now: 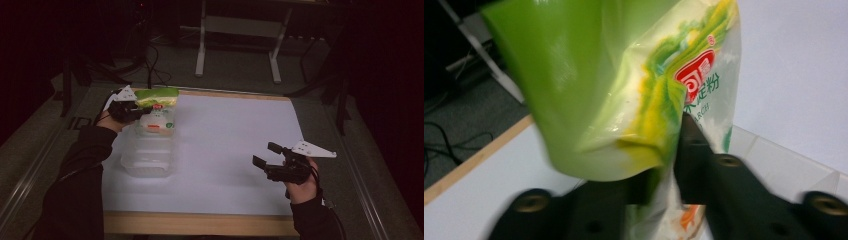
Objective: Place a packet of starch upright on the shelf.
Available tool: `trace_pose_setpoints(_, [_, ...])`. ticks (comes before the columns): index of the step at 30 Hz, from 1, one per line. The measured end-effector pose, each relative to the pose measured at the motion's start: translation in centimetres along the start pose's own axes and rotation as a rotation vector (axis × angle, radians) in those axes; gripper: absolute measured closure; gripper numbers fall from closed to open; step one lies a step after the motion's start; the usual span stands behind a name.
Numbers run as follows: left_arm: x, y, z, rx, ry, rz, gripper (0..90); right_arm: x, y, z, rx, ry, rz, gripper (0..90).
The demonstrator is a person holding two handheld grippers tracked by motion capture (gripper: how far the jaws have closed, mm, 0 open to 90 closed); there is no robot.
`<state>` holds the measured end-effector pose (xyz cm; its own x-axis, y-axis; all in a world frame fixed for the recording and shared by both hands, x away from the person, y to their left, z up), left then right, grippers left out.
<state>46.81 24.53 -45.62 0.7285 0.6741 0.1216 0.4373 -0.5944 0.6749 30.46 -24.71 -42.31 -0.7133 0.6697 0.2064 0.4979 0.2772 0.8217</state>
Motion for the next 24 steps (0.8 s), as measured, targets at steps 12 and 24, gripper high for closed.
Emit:
trace_pose_setpoints(12, [-0.2, 0.3, -1.6, -0.017, 0.018, -0.178, 29.6, -0.2, -0.2, -0.2, 0.008, -0.003, -0.006, 15.1])
trace_pose_setpoints(24, [-0.6, -0.8, -3.7, -0.058, 0.026, -0.278, 2.1, -0.6, -0.8, -0.8, 0.009, -0.009, 0.002, 15.0])
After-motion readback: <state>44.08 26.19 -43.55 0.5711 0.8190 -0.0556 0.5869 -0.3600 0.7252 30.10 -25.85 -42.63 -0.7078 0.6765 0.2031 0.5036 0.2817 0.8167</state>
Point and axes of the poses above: each handheld gripper's, and its own axes: z roughly forward along the jaws, y roughly out of its top, x roughly to its left, the point moved 2 cm from there along z, roughly forward along the jaws, and after that the axes turned 14 degrees about x, right-handed, at the moved point
